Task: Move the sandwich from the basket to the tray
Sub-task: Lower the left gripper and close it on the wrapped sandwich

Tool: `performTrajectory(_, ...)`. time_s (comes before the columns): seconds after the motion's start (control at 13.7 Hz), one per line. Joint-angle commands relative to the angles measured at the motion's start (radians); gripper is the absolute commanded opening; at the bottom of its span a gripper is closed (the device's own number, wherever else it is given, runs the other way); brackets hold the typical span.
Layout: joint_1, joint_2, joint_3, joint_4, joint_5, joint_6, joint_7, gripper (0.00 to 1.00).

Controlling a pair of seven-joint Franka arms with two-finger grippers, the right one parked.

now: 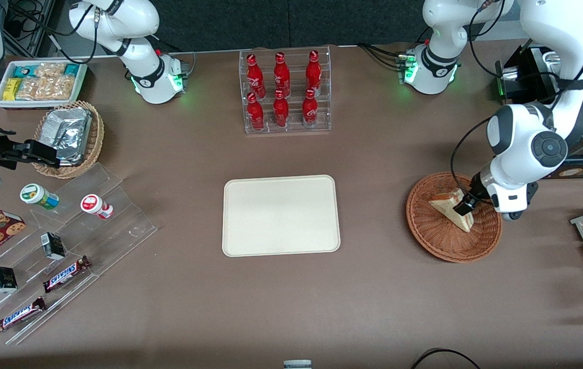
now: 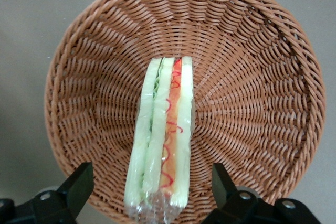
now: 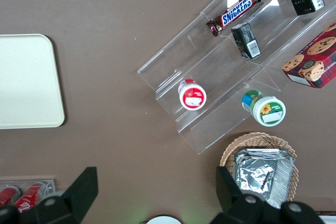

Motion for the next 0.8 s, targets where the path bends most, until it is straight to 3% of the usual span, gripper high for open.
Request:
performTrajectory(0.0,0.003,0.029,-0.004,-0.002,0.011,0.042,-0.045,0.99)
performTrajectory(0.51,0.0,0.093,-0.004,-0.03,0.014,0.097,-0.059,0.98)
performTrajectory(0.73,0.0,0.096,-0.004,-0.028,0.014,0.099,-0.057,0.34)
